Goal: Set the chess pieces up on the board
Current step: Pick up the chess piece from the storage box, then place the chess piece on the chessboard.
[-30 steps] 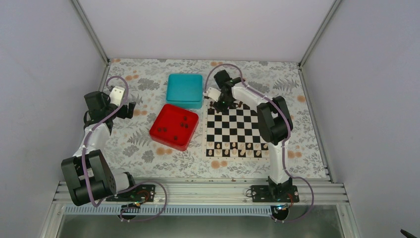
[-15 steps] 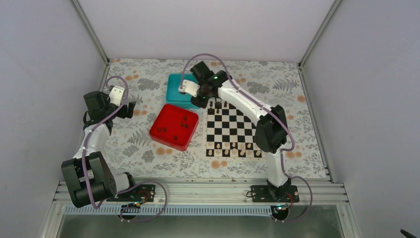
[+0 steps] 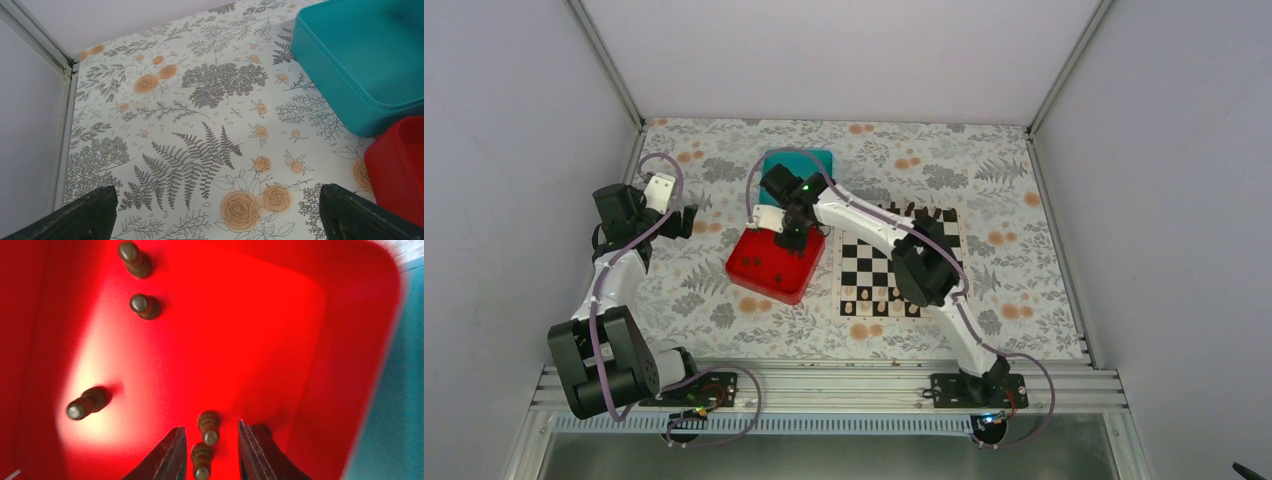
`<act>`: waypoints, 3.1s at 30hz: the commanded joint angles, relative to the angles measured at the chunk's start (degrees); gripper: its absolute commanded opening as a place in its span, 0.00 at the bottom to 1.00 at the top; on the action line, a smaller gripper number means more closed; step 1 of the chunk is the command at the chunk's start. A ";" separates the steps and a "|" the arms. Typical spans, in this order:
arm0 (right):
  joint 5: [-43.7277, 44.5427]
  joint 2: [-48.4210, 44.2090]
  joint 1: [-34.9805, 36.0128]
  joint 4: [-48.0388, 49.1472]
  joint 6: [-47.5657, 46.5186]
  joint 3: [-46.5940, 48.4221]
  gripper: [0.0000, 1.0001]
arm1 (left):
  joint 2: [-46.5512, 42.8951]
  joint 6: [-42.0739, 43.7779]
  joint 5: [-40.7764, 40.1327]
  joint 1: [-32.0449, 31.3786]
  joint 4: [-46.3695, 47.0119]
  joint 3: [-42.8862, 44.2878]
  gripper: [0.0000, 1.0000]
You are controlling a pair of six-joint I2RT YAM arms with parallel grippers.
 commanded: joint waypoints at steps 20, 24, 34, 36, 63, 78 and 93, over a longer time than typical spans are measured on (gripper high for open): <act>3.77 6.06 0.70 0.95 -1.20 -0.34 0.30 | -0.43 -0.67 1.55 0.93 1.01 -0.09 1.00; 3.92 6.22 0.61 1.30 -1.28 -0.94 0.30 | -0.49 -0.67 1.80 0.88 1.01 -0.17 1.00; 3.63 7.21 0.48 1.65 -1.32 -1.04 0.31 | -0.48 -0.58 2.25 1.06 0.97 -0.15 1.00; 3.58 7.43 0.44 1.61 -1.34 -1.05 0.31 | -0.34 -0.54 2.47 1.06 0.92 -0.22 1.00; 2.22 -10.80 -7.41 -1.39 -0.22 -4.54 0.04 | -0.20 -0.63 2.46 1.23 0.74 0.09 1.00; -2.91 -19.23 -27.21 8.72 -0.65 -30.41 0.04 | -0.44 -0.54 2.77 1.32 0.83 0.05 1.00; -1.96 -11.19 -28.24 12.88 -0.35 -29.68 0.04 | -0.73 -0.41 2.83 1.34 1.14 -0.35 1.00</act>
